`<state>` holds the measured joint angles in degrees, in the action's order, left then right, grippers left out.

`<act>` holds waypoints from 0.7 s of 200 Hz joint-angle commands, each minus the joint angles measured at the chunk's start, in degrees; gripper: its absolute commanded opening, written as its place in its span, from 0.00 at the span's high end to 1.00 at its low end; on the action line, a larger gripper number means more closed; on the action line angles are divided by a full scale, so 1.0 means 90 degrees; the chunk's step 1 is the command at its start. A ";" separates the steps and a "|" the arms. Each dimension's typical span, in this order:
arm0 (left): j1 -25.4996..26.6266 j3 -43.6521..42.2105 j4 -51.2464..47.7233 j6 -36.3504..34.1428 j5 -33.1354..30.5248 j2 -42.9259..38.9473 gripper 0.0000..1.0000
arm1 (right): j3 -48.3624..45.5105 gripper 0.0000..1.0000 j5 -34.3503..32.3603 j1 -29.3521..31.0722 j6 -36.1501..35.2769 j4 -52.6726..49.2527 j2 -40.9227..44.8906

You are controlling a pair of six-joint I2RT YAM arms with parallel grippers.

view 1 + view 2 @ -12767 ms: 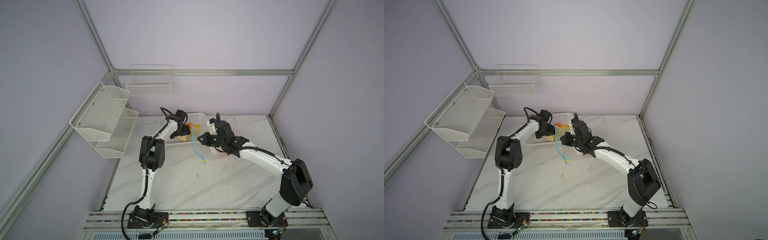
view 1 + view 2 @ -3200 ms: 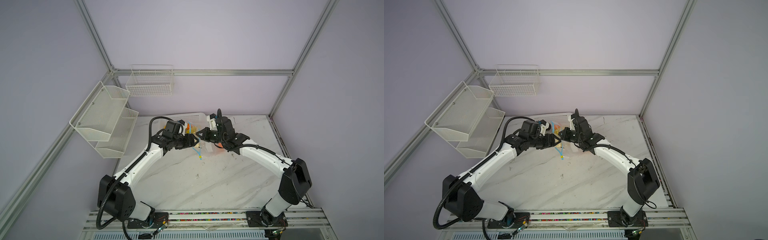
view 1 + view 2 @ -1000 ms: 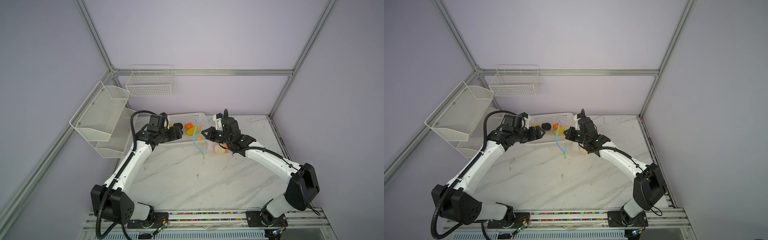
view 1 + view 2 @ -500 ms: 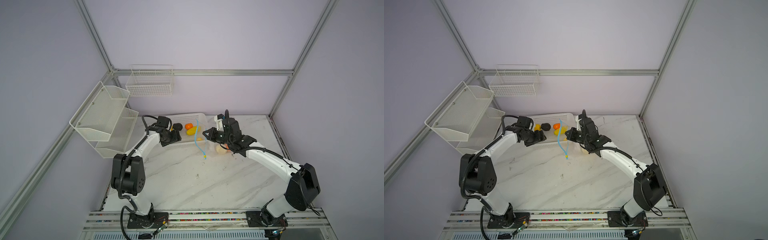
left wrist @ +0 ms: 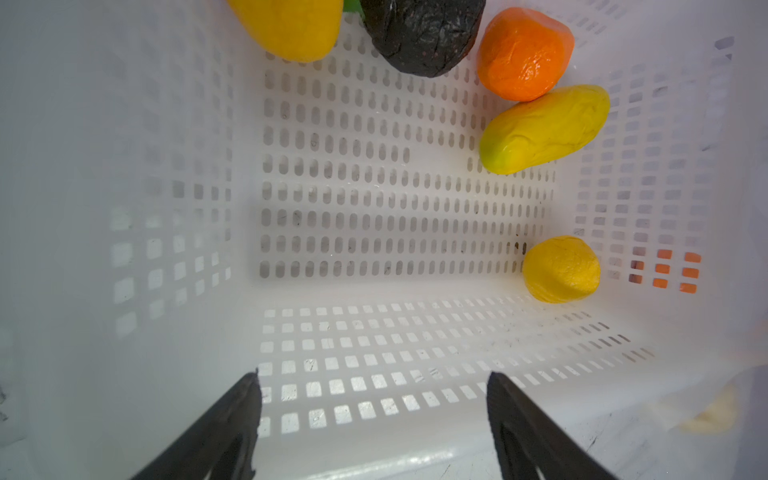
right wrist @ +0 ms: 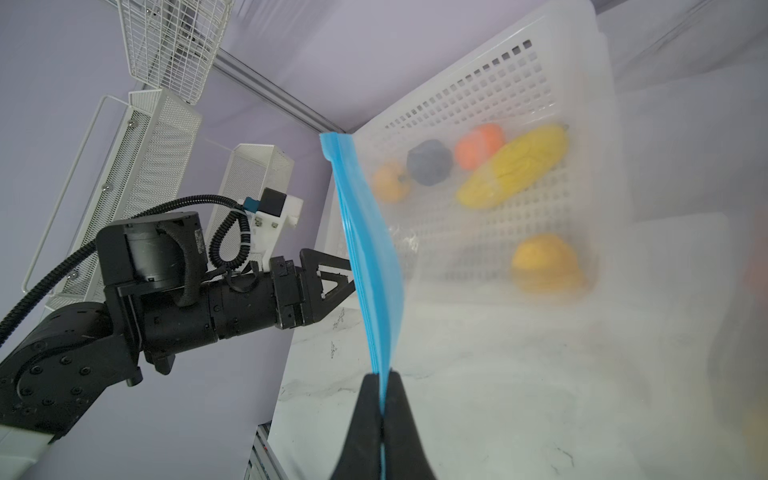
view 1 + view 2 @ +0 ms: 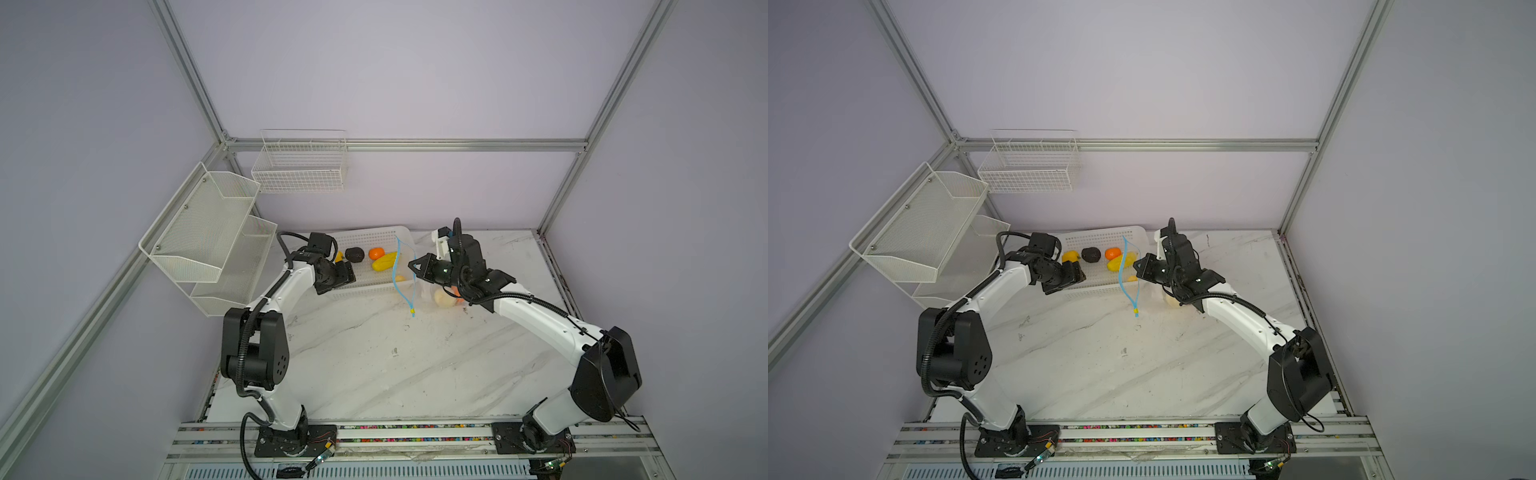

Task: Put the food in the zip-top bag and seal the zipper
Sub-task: 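Lift the left gripper out of the bag and move over the basket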

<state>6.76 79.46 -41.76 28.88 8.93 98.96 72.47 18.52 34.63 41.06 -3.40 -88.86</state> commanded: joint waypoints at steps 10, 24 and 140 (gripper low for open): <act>-0.0197 -0.0358 -0.0051 -0.0023 -0.0050 -0.0323 0.16 | -0.0118 1.00 0.0053 -0.0047 -0.0059 0.0017 0.0223; -0.0268 -0.0420 -0.0054 -0.0043 -0.0047 -0.0358 0.16 | -0.0123 1.00 0.0051 -0.0048 -0.0056 0.0008 0.0253; -0.0995 -0.0387 -0.0229 -0.0283 -0.0377 -0.0376 0.15 | -0.0174 1.00 0.0043 -0.0059 -0.0059 -0.0012 0.0390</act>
<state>-0.89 75.99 -41.87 27.94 8.23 96.42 71.75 18.92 34.39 40.84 -3.44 -87.57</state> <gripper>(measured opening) 0.850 0.044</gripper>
